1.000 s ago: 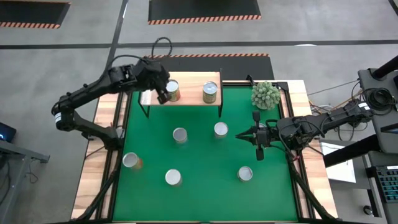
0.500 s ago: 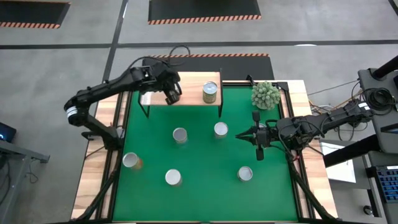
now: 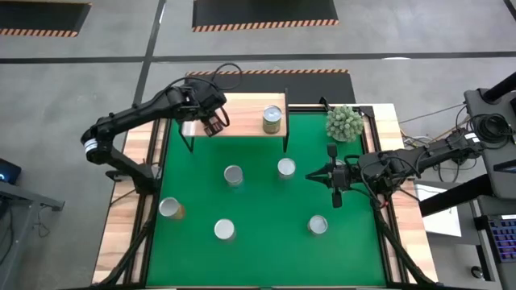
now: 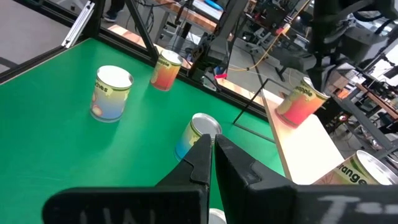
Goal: Pick and place cans onto a shelf
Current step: Put the bottom canned pineapple on the shelf, then put the canned cherries on the shelf
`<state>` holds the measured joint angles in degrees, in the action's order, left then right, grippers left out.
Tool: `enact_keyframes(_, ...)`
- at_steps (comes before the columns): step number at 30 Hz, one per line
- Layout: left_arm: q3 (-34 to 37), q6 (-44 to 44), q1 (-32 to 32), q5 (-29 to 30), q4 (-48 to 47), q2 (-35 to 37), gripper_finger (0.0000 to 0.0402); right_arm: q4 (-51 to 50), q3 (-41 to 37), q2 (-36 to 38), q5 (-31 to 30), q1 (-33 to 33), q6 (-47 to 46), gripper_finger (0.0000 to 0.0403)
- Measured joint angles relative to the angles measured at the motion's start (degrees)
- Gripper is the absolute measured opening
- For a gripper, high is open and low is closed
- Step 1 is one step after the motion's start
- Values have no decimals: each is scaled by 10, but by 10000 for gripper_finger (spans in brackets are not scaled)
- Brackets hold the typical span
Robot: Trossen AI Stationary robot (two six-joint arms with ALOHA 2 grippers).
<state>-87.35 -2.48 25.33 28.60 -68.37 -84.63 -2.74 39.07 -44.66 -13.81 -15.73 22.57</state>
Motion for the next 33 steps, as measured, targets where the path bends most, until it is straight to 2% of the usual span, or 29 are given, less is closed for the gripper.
enact_keyframes(7, 2, 30, 0, -9, -41, 23, 0, 0, 0, 0, 0, 0, 0, 9)
enact_keyframes(13, 3, 32, 0, -7, -28, 35, 0, 0, 0, 0, 0, 0, 0, 9)
enact_keyframes(18, 1, 31, -7, 44, -11, 42, 0, 0, 0, 0, 0, 0, 0, 9)
enact_keyframes(21, -8, 55, -31, 49, -8, 59, 0, 0, 0, 0, 0, 0, 0, 9)
enact_keyframes(24, -5, 114, -89, 49, 8, 86, 0, 0, 0, 0, 0, 0, 0, 9)
enact_keyframes(27, 20, 164, -182, 51, 55, 116, 0, 0, 0, 0, 0, 0, 0, 9)
enact_keyframes(30, 75, 179, -296, 83, 161, 140, 0, 0, 0, 0, 0, 0, -5, 9)
enact_keyframes(33, 150, 146, -404, 152, 284, 154, 0, 5, 0, -3, 0, 0, -17, 9)
